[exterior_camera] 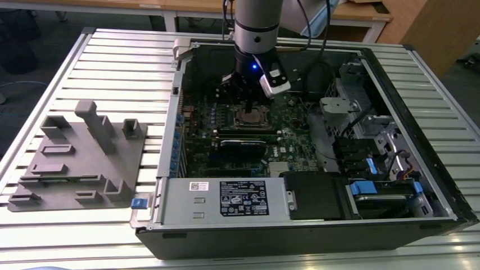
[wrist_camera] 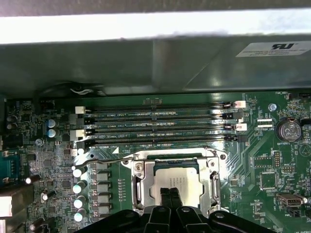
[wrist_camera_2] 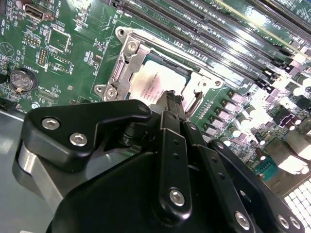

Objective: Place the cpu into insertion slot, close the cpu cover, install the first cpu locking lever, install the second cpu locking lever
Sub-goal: 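Install the first cpu locking lever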

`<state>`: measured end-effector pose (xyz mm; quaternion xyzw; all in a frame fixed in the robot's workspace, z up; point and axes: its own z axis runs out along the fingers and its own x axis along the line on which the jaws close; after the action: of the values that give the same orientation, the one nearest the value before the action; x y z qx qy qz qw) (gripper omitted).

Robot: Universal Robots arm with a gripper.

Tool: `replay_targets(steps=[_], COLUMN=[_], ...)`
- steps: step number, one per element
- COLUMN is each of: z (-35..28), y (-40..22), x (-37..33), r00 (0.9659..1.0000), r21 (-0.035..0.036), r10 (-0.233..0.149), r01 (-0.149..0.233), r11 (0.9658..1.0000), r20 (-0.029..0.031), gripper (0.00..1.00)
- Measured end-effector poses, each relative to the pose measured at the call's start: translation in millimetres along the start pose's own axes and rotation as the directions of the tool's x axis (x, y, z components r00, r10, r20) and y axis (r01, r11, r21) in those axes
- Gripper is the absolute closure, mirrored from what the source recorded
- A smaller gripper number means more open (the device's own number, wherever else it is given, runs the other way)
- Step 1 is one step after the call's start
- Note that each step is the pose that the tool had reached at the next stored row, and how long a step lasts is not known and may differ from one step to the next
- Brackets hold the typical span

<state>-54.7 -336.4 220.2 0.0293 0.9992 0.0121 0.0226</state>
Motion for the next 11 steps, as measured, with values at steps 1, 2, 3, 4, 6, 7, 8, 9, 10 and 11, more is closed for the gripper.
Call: replay_targets(steps=[1, 2, 3, 4, 6, 7, 8, 9, 10, 11], z=[-0.6, -0.9, -1.0, -1.0, -1.1, -1.2, -1.2, -1.2, -1.2, -1.2], y=[0.0, 0.0, 0.1, 0.1, 0.0, 0.0, 0.0, 0.1, 0.0, 0.0], x=[0.0, 0.0, -0.1, -0.1, -0.1, 0.0, -0.1, -0.1, 0.0, 0.3], r00=[1.0000, 1.0000, 1.0000, 1.0000, 1.0000, 1.0000, 1.0000, 1.0000, 1.0000, 1.0000], r21=[0.0001, 0.0000, -0.0003, -0.0003, -0.0002, 0.0000, 0.0000, -0.0001, -0.0001, 0.0000], r10=[0.000, 0.000, 0.000, 0.000, 0.000, 0.000, 0.000, 0.000, 0.000, 0.000], r01=[0.000, 0.000, 0.000, 0.000, 0.000, 0.000, 0.000, 0.000, 0.000, 0.000], r11=[1.0000, 1.0000, 1.0000, 1.0000, 1.0000, 1.0000, 1.0000, 1.0000, 1.0000, 1.0000], r20=[0.0000, 0.0000, 0.0001, 0.0001, 0.0001, 0.0000, 0.0000, 0.0000, 0.0000, 0.0000], gripper=[0.89, 0.89, 0.89, 0.89, 0.89, 0.89, 0.89, 0.89, 0.89, 0.89])
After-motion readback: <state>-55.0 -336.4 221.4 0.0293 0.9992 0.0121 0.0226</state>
